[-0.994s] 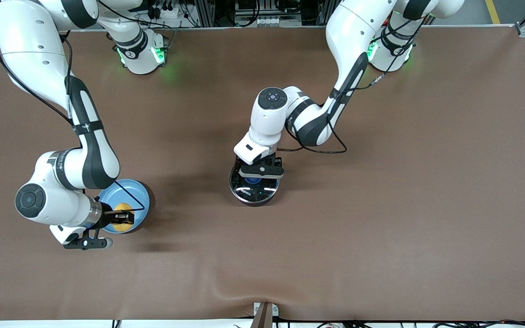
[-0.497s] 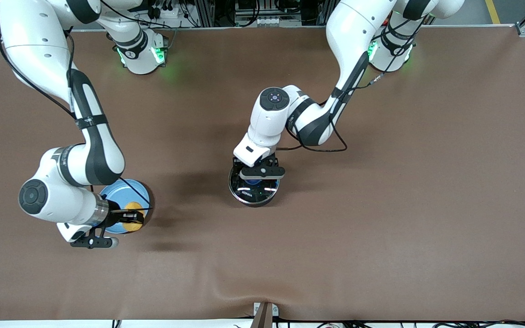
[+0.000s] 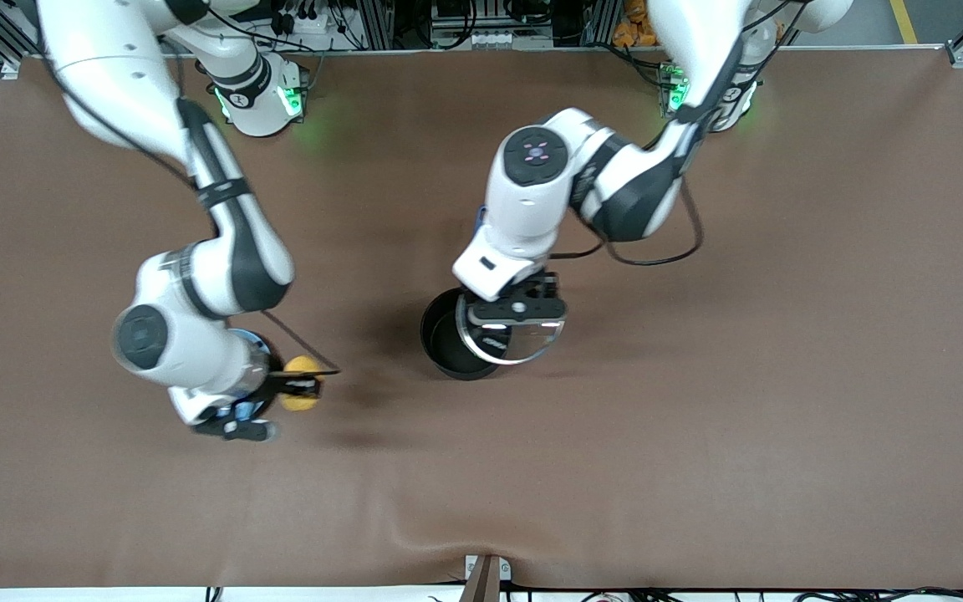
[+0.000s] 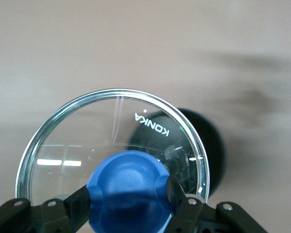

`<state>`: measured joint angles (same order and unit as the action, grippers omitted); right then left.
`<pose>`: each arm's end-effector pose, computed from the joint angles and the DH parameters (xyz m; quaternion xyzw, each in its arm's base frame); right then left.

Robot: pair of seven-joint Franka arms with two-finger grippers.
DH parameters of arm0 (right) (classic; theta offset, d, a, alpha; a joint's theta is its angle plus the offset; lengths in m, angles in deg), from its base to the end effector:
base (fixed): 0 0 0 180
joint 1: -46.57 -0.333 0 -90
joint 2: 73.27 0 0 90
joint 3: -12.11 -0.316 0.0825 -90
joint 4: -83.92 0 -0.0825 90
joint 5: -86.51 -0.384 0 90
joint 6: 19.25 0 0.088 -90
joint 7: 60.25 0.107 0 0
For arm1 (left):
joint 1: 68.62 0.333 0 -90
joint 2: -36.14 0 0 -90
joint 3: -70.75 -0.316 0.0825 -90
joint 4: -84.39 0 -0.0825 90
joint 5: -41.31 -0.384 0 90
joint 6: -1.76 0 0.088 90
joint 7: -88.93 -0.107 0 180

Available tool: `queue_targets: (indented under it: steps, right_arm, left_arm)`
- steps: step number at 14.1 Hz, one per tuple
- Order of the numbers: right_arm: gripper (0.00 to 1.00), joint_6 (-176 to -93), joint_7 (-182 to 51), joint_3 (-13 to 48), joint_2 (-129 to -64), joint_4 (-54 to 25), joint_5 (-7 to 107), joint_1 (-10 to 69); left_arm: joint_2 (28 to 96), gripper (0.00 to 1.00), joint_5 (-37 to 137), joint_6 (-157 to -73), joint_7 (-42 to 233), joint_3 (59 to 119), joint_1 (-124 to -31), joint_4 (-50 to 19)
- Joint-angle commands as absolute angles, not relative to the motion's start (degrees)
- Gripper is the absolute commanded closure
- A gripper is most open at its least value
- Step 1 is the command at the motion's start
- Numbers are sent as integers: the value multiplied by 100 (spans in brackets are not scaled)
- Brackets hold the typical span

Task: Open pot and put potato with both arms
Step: 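Carry the potato over the pot while the left gripper moves the lid aside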

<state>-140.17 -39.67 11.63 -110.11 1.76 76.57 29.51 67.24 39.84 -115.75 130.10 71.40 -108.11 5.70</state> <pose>0.6875 0.2245 0.3191 -0.9944 0.0705 0.0096 0.0787 0.5560 -0.4648 0.4144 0.9977 0.0048 0.0569 0.0371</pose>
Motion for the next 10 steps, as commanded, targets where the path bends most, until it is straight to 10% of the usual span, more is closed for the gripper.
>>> queue_targets:
  steps: [1,10]
  right_arm:
    - [100,-14045,-3214,1272,-10913,156,7693,2277]
    - [100,-14660,-2044,1264,-11141,166,8230,1001]
  left_arm:
    - [5806,80,4122,-11478,12035,7127,-10362,-592]
    - [4678,80,4078,-12021,9895,7119,-8998,-2782]
